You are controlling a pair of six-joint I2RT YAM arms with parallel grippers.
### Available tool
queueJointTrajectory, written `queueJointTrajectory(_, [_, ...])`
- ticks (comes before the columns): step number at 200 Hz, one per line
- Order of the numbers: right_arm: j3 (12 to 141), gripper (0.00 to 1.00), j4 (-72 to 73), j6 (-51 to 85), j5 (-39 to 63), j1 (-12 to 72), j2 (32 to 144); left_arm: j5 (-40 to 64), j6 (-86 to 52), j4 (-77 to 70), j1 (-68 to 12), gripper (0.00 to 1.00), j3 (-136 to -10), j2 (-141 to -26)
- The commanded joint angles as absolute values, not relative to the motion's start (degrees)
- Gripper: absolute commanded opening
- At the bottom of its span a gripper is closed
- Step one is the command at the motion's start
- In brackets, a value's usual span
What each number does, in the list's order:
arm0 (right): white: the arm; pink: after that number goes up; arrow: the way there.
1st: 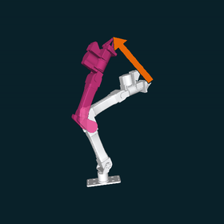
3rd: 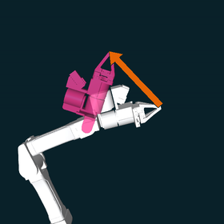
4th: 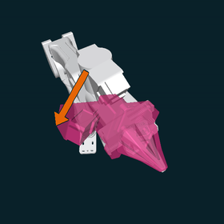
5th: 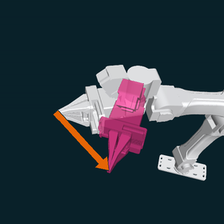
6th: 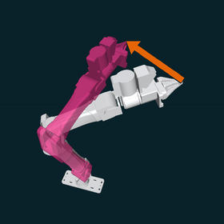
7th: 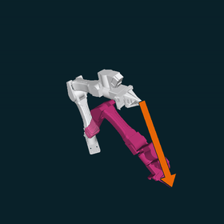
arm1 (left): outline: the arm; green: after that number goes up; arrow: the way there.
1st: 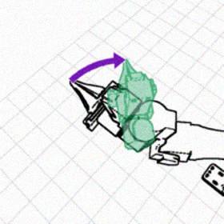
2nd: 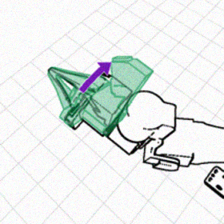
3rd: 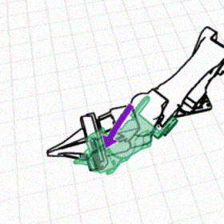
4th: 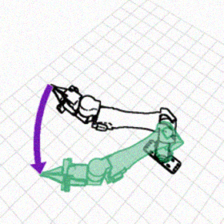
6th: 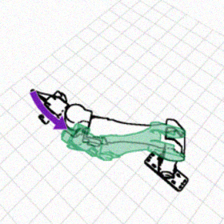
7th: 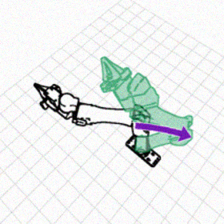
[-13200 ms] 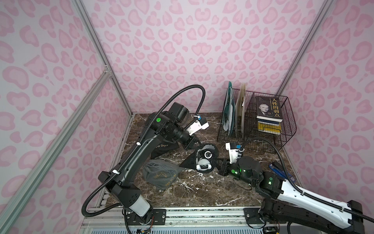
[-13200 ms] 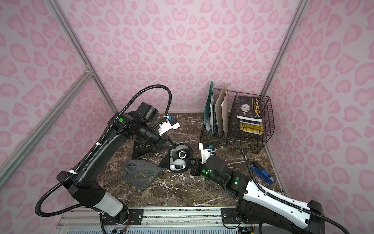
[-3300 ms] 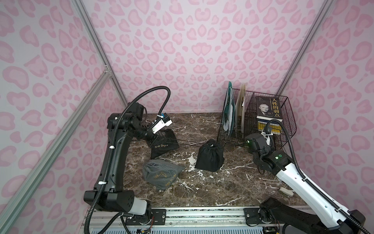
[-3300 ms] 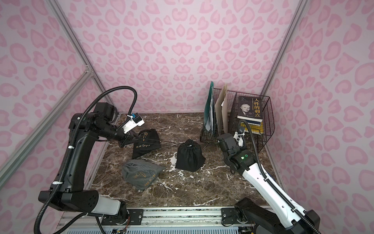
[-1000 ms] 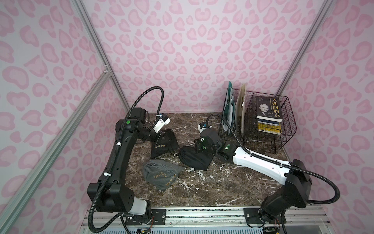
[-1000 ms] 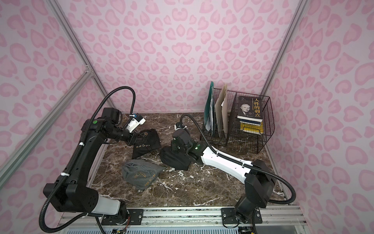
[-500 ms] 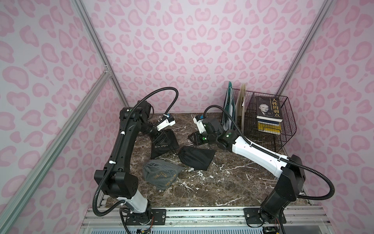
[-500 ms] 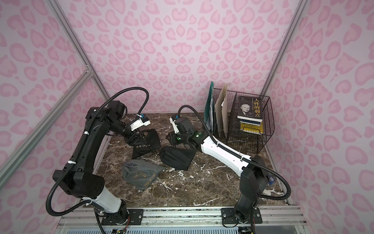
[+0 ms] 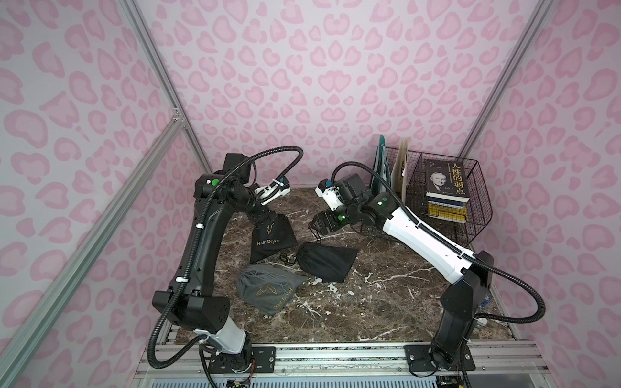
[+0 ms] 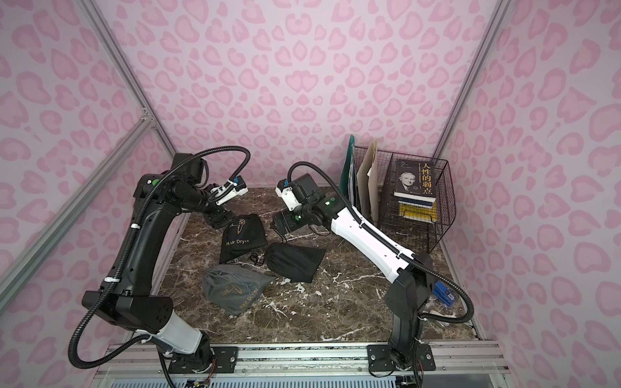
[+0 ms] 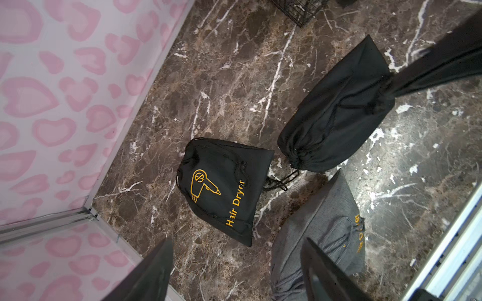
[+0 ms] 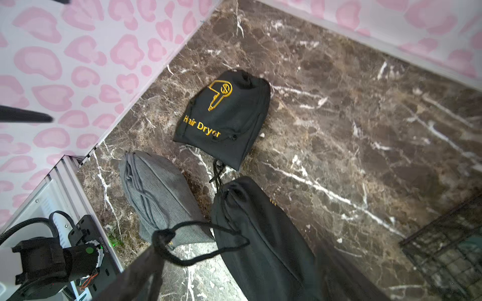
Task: Pack away hair dryers
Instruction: Place the drawstrings on both sides at the center of the board.
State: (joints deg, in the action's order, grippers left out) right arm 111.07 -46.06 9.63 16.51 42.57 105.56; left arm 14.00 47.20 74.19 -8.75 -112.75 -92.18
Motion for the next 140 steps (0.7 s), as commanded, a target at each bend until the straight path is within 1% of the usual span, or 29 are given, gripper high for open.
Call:
queueJointTrajectory(1, [118.85,0.85,-55.43,5.18,16.7,41.82,108.29,13.73,40.84,70.2,-8.72,0.8,-112.2,-90.74])
queueJointTrajectory(9, [122.55,0.84,-59.04,4.35,17.97,41.35,109.86,14.25,39.18,69.69,-8.77,0.8,-111.71,-89.93])
queueJointTrajectory(23, [121.25,0.83,-58.56,4.64,22.27,39.49,108.4,15.93,37.26,69.6,-8.73,0.8,-110.96,-88.58])
queueJointTrajectory(35, [121.42,0.81,-58.17,7.04,22.74,38.45,107.36,17.12,36.01,69.52,-8.7,0.81,-110.18,-87.6])
queueJointTrajectory(62, [114.08,0.81,-47.75,9.23,33.9,39.19,101.81,18.78,33.03,68.55,-8.77,0.81,-107.73,-85.14])
queueJointTrajectory(69, [113.3,0.81,-46.02,9.18,35.29,39.12,101.12,18.95,32.12,67.54,-8.72,0.81,-106.69,-84.2])
queueJointTrajectory(89, [111.08,0.81,-42.61,11.27,29.37,38.31,99.47,17.98,26.74,62.43,-8.77,0.81,-101.14,-79.7])
queueJointTrajectory(101, [106.8,0.84,-38.89,11.76,26.86,37.63,97.35,17.46,23.55,58.85,-8.73,0.82,-96.13,-76.26])
queueJointTrajectory(111, [99.95,0.86,-32.78,12.36,22.39,37.57,94.25,16.91,20.88,55.79,-8.76,0.83,-91.36,-73.11])
queueJointTrajectory(115, [96.6,0.95,-29.85,12.39,20.07,37.74,92.79,16.68,19.81,54.47,-8.78,0.84,-89.44,-71.92])
queueJointTrajectory(118, [95.08,0.98,-28.34,12.39,18.82,37.8,91.97,16.51,19.07,53.69,-8.78,0.84,-87.88,-70.99])
queueJointTrajectory(127, [86.58,0.99,-20.5,12.25,13.11,37.93,88.63,15.04,16.08,49.81,-8.69,0.86,-82.96,-68.2])
queueJointTrajectory(131, [82.73,0.99,-16.54,11.26,11.57,37.98,87.03,14.26,14.62,48.22,-8.68,0.9,-80.55,-66.95])
queueJointTrajectory(140, [73.42,0.99,-7.47,8.3,7.49,38.04,83.72,12.67,12.08,44.72,-8.51,0.95,-75.44,-64.29])
